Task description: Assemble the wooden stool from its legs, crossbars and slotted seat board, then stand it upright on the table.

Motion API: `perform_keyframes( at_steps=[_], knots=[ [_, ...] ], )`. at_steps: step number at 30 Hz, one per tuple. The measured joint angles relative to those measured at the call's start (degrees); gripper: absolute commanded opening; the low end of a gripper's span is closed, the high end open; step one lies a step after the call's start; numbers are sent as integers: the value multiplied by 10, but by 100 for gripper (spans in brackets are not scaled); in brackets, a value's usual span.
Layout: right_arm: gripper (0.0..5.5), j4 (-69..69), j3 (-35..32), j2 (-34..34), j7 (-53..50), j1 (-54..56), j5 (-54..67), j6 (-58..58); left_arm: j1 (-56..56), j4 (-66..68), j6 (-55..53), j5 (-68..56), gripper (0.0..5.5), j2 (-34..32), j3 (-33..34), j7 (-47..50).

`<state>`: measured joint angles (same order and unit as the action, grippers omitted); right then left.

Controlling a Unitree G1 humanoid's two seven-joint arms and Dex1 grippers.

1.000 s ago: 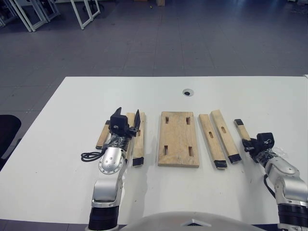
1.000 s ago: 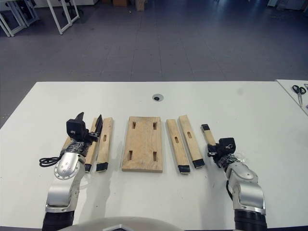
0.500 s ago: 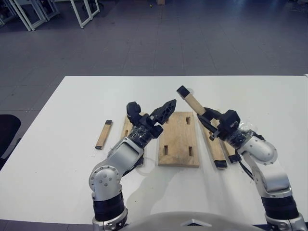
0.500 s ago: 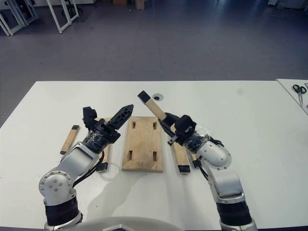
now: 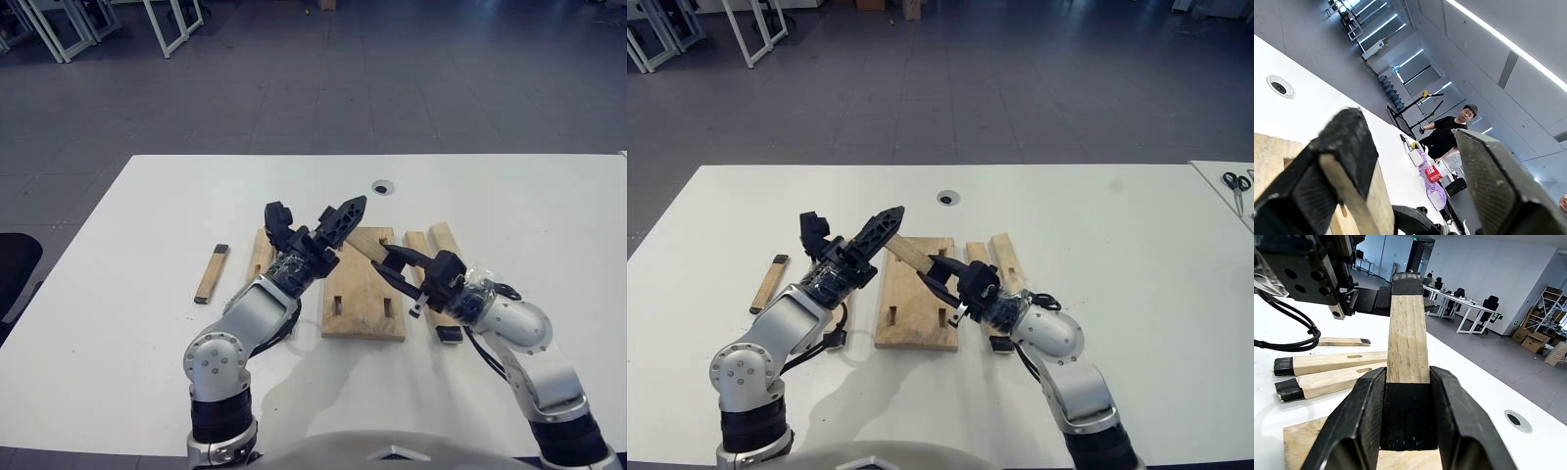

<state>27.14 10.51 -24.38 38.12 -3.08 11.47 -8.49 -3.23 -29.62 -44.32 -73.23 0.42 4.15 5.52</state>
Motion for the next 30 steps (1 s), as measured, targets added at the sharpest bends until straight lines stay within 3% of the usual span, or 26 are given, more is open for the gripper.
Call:
perform_keyframes(
  at_steps=[16, 22, 30],
  knots=[
    [128, 16, -9, -6, 1, -1, 68, -64, 7, 12, 30, 41, 52, -32, -20, -52],
    [128, 14, -9, -14, 2, -9, 66, -78, 9, 26, 26, 71, 44, -50, -37, -67],
    [298, 26, -11, -22, -1, -2, 60, -79, 20, 69, 27, 103, 43, -52, -4, -48]
  ],
)
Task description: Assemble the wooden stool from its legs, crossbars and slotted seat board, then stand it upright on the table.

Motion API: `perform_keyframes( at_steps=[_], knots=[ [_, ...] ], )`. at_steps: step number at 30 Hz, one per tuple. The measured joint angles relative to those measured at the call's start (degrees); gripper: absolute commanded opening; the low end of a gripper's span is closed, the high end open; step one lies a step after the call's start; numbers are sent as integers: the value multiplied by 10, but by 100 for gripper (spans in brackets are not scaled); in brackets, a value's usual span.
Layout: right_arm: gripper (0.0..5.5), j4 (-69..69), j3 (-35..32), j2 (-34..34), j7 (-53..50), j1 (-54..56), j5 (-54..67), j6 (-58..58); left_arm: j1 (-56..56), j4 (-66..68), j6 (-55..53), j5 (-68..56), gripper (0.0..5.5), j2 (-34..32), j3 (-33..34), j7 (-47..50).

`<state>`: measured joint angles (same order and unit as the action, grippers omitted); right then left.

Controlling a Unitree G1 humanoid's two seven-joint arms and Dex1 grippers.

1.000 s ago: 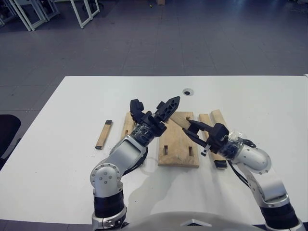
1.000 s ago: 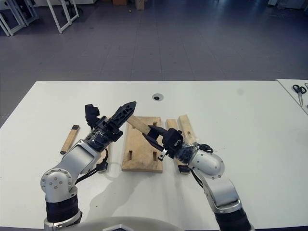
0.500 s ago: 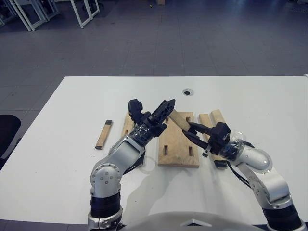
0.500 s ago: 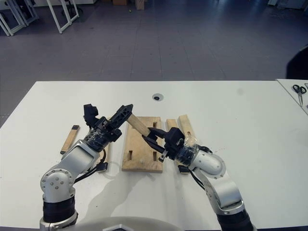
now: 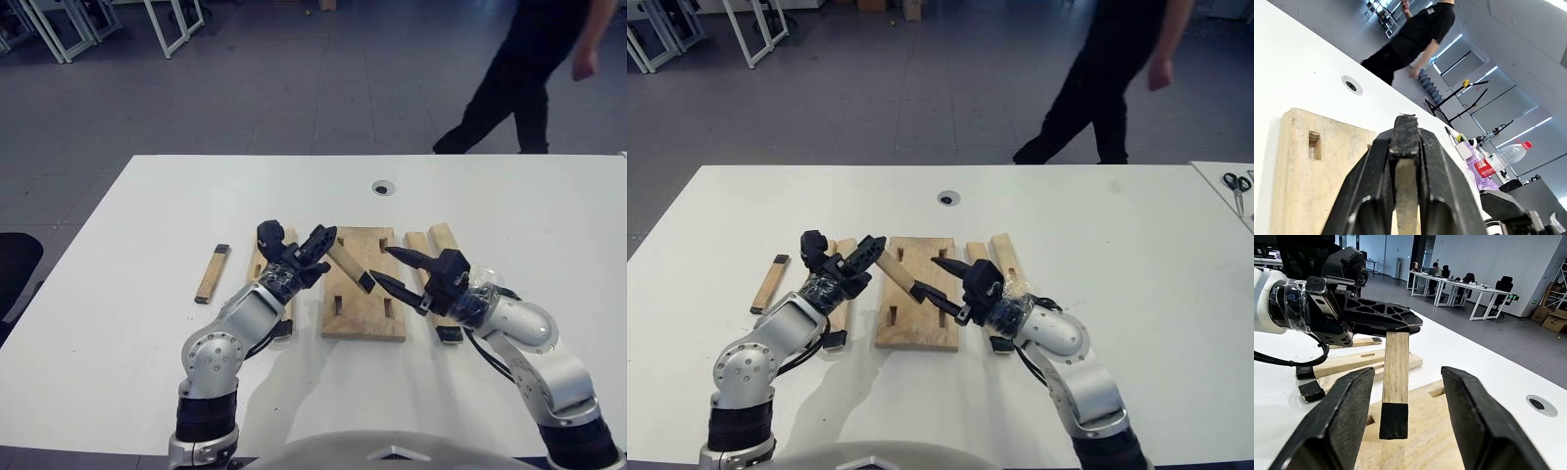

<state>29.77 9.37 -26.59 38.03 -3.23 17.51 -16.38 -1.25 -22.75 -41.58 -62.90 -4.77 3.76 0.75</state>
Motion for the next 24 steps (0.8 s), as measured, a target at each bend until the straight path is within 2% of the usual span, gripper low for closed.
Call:
perform_keyframes(
  at_steps=[4, 7, 9, 13, 24],
  knots=[
    [300, -19, -5, -15, -16, -4, -35, 0, -1, -5, 43, 26, 43, -2, 49, 10],
    [300, -35, -18, -14, -45, -9, -52, -4, -1, -18, 103, 123, 43, -39, 94, 27],
    [300, -41, -19, -11, -61, -10, -62, -10, 5, -29, 130, 196, 43, -67, 100, 35],
    [300, -44, -18, -10, -72, -22, -74, -13, 52, -32, 151, 278, 43, -81, 101, 35],
    [300, -54, -14, -10, -67, -23, -89, -13, 76, 8, 198, 318, 43, -57, 108, 2]
  ],
)
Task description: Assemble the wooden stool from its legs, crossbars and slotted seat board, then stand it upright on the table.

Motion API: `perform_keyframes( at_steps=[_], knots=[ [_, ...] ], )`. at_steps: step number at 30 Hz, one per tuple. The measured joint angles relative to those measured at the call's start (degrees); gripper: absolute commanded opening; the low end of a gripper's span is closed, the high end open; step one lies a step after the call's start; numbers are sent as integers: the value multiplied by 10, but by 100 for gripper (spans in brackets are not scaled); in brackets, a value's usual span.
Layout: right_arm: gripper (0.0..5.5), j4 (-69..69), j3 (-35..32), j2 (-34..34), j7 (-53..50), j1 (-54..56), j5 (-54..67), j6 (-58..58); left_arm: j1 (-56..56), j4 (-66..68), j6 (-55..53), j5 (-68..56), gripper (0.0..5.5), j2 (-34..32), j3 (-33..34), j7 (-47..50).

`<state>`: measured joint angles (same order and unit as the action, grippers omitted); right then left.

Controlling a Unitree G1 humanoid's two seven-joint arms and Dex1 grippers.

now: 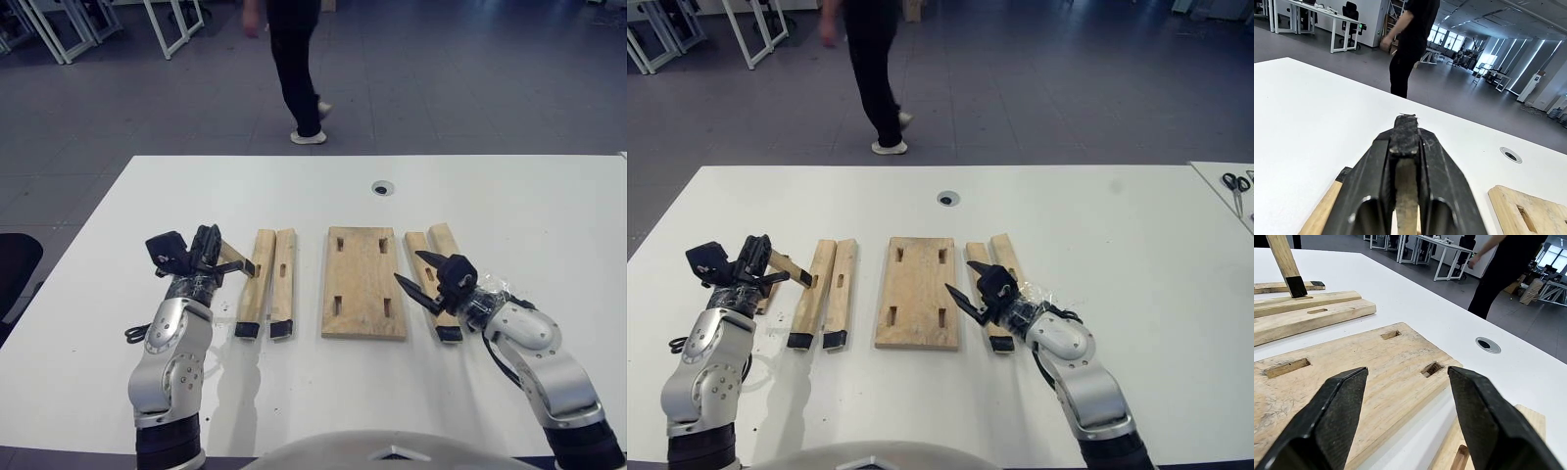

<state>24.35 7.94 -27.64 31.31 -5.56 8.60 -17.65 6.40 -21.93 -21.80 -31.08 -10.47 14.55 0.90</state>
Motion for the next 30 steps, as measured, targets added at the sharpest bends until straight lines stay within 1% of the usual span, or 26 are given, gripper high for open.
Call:
perform_keyframes(
  at_steps=[9, 15, 21, 26, 30],
  knots=[
    [300, -2, 1, 0, 3, -2, -7, 0, -23, -4, -3, 3, 43, 5, 14, 0],
    [300, -2, 1, 0, 5, -2, -9, 0, -21, -10, -8, 2, 43, 24, -5, -3],
    [300, -4, 1, 0, 9, -2, -12, 0, 1, -2, 5, 15, 43, 28, -13, -17],
    [300, -8, 1, 0, 9, -2, -13, 0, 0, 6, 15, 21, 43, 28, -5, -17],
    [300, -8, 0, 0, 8, -3, -16, 0, -5, 13, 14, 17, 43, 28, 14, -17]
  ],
)
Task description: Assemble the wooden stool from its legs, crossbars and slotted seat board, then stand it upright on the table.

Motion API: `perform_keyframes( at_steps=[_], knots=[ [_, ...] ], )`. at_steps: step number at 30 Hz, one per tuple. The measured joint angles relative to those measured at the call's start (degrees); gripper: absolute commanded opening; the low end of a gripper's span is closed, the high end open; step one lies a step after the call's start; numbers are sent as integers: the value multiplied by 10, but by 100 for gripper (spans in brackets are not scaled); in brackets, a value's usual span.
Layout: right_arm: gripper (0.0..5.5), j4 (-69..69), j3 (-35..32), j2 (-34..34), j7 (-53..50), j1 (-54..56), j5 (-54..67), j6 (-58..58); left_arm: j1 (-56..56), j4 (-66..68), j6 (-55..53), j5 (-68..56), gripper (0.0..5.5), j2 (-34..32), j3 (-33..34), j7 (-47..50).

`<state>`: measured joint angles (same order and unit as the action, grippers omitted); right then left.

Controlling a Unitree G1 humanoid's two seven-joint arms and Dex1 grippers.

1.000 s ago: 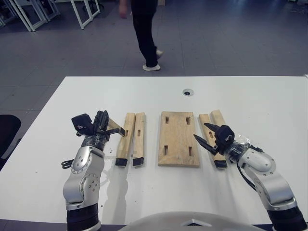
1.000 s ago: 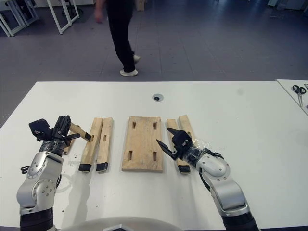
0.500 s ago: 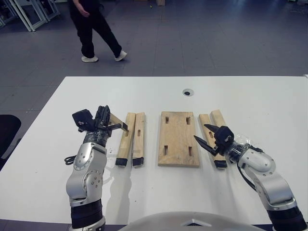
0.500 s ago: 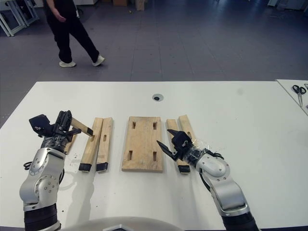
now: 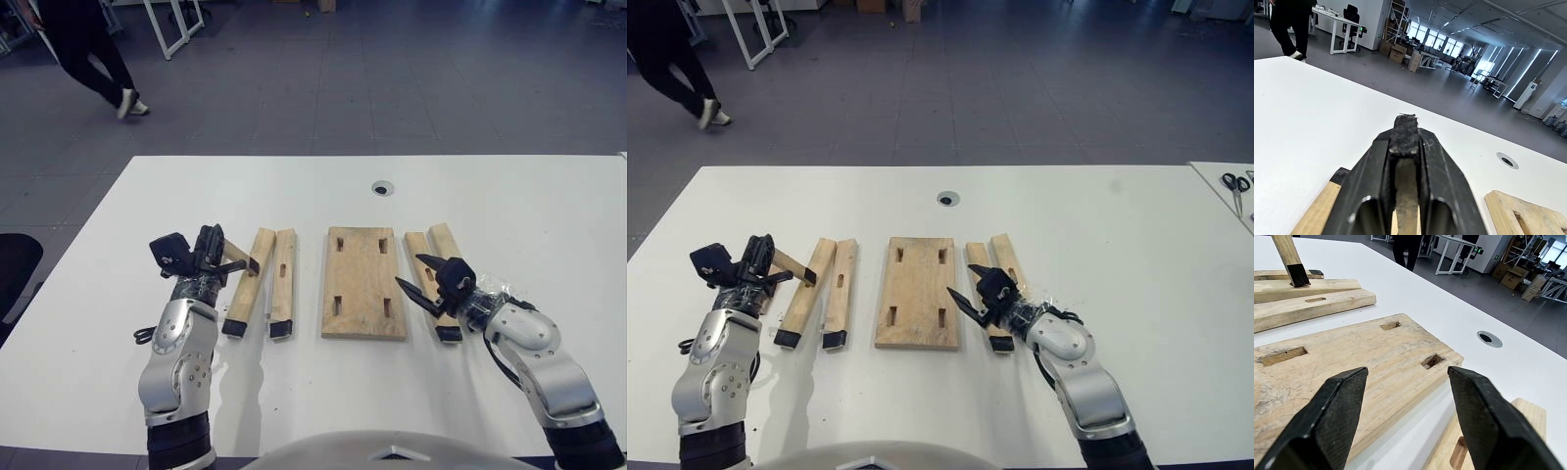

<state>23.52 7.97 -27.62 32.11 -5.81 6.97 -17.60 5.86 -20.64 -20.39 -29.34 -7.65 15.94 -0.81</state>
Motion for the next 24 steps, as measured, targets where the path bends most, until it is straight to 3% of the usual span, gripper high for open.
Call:
perform_keyframes(
  at_steps=[14, 24],
  knots=[
    [300, -4, 0, 0, -1, -6, -4, 3, -18, 20, -19, -15, 43, -22, 24, -30],
    [300, -6, 1, 1, -1, -6, -7, 5, -20, 68, 12, 28, 43, -82, 6, -100]
  ],
)
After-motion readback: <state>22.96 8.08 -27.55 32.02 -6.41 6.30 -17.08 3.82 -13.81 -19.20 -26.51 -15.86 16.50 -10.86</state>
